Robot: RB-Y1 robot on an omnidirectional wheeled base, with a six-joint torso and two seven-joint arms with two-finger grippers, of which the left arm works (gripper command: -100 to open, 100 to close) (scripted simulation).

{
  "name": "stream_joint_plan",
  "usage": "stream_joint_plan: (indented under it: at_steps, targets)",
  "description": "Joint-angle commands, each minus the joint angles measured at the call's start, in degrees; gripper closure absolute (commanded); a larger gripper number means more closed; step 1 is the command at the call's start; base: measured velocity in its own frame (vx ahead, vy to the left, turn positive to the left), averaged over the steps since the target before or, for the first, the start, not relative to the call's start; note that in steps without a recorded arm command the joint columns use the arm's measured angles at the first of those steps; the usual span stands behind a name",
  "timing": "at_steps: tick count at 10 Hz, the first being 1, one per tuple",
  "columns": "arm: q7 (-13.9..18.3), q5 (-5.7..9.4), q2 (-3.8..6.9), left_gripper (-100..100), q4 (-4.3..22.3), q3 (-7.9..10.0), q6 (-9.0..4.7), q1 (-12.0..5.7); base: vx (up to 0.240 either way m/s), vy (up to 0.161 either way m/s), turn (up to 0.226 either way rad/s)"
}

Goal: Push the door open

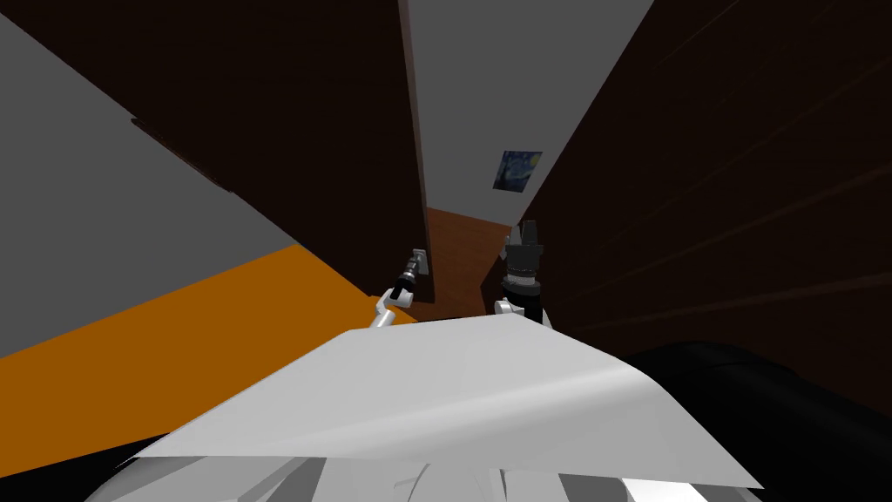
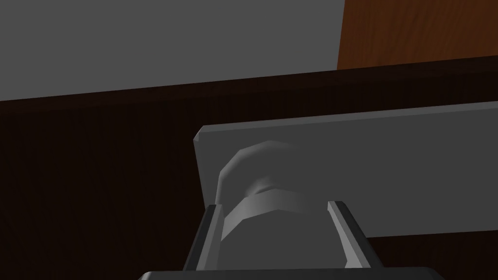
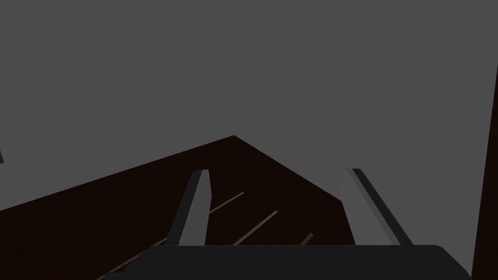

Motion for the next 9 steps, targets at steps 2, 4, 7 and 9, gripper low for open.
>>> stream_joint_plan:
  at_steps: [2, 4, 7, 9]
  targets:
    - [-0.5, 0.26, 0.12, 100, 0.6, 2.54, -0.24, -0.83, 0.091, -0.103, 0.061]
    - [-0.8, 0.35, -0.23, 100, 1.2, 3.75, -0.25, -1.27, 0.097, -0.11, 0.05]
    - [-1.6, 0.56, -1.15, 100, 2.6, 6.36, -0.27, -2.23, 0.124, -0.145, 0.074]
    - [-1.9, 0.66, -1.67, 100, 3.2, 7.6, -0.28, -2.68, 0.131, -0.153, 0.073]
